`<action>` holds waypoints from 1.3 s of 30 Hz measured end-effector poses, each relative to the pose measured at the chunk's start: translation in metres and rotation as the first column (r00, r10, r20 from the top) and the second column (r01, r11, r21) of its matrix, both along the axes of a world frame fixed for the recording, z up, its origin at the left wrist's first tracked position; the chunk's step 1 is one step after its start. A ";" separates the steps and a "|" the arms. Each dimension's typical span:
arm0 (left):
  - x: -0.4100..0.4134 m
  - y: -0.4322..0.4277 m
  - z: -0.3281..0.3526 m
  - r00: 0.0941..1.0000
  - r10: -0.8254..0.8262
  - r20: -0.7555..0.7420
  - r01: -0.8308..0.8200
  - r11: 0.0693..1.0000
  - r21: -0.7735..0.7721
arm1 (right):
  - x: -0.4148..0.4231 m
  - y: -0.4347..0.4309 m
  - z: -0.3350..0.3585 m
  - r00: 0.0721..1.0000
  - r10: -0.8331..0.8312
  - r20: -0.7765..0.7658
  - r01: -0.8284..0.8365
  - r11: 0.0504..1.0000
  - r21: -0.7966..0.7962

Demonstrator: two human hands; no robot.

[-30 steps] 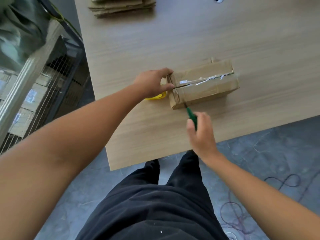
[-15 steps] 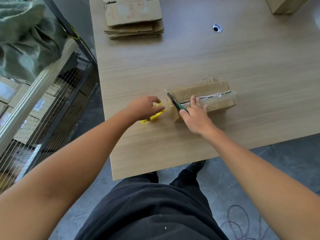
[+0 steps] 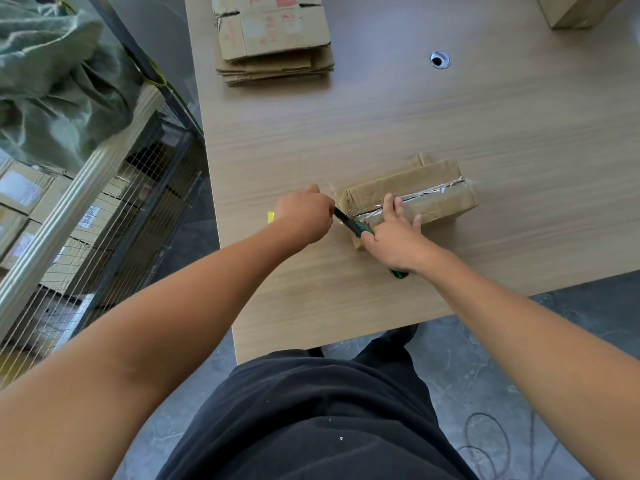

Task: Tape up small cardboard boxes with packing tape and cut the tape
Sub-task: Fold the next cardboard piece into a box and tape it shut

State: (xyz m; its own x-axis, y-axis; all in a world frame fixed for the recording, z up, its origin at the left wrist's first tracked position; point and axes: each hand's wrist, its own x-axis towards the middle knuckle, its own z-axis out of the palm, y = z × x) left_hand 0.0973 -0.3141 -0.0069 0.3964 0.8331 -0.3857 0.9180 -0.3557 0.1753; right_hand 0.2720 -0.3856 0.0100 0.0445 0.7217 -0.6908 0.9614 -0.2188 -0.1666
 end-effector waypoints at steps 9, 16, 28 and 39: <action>-0.023 -0.012 0.007 0.994 0.016 0.107 -0.028 0.994 0.106 | -0.010 0.007 0.008 1.000 0.029 0.010 -0.028 0.993 -0.116; -0.039 0.033 0.026 0.898 0.172 0.405 -0.121 0.982 -0.148 | 0.018 -0.031 0.011 0.880 -0.227 -0.418 0.404 0.821 0.404; 0.014 0.021 0.025 0.886 0.141 0.442 0.152 0.813 -0.563 | 0.014 -0.049 -0.036 0.489 -0.647 -0.585 0.869 0.424 0.257; 0.014 -0.101 0.059 0.781 0.496 0.380 -0.251 0.806 -0.536 | 0.085 -0.037 -0.001 0.855 -0.220 -0.469 0.437 0.793 0.425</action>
